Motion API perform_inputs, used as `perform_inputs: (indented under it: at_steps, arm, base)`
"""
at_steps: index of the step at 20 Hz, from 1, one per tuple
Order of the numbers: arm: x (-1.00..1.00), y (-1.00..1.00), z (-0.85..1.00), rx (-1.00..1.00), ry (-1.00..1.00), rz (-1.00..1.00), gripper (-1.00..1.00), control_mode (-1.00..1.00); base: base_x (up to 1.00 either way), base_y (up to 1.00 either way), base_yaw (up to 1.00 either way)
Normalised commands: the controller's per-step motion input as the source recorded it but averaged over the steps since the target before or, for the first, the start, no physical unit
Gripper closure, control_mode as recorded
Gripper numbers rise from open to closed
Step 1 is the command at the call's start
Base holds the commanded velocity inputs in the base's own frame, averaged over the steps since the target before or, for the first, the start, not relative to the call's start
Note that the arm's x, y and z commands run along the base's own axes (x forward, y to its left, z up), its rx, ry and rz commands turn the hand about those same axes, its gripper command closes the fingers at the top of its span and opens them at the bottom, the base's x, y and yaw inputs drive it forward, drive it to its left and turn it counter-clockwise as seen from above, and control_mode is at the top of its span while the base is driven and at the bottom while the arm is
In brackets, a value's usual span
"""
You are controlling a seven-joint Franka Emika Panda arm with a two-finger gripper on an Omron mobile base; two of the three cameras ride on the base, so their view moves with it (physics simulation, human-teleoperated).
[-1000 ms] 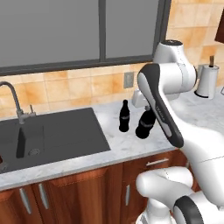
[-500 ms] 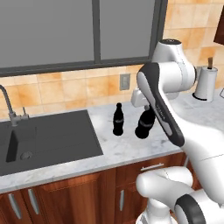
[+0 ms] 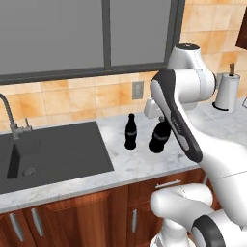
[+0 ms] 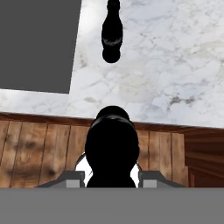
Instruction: Place the large bottle from the dining counter next to the other large bottle outside the sink, and place the small bottle from the dining counter next to the other small bottle inside the sink.
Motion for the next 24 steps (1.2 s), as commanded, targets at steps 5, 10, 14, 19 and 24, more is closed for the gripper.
perform_inputs:
  at_steps: [5,10,14,19,24]
  arm:
    - [0.0,0.0,-0.01,0.0,0.0,0.0,1.0,-1.0]
    - [0.38,0.14,-0.02,0.0,0.0,0.0,1.0,-1.0]
    - [0.34,0.08,0.0,0.0,0.0,0.0,1.0,-1.0]
    - [0.54,0.0,-0.36,0.0,0.0,0.0,1.0,-1.0]
    - [0.33,0.06,-0.74,0.0,-0.07,0.0,1.0,-1.0]
  base:
    - [0.0,0.0,0.0]
    - [0.0,0.0,0.0]
    - [0.0,0.0,0.0]
    - [0.0,0.0,0.0]
    - [0.0,0.0,0.0]
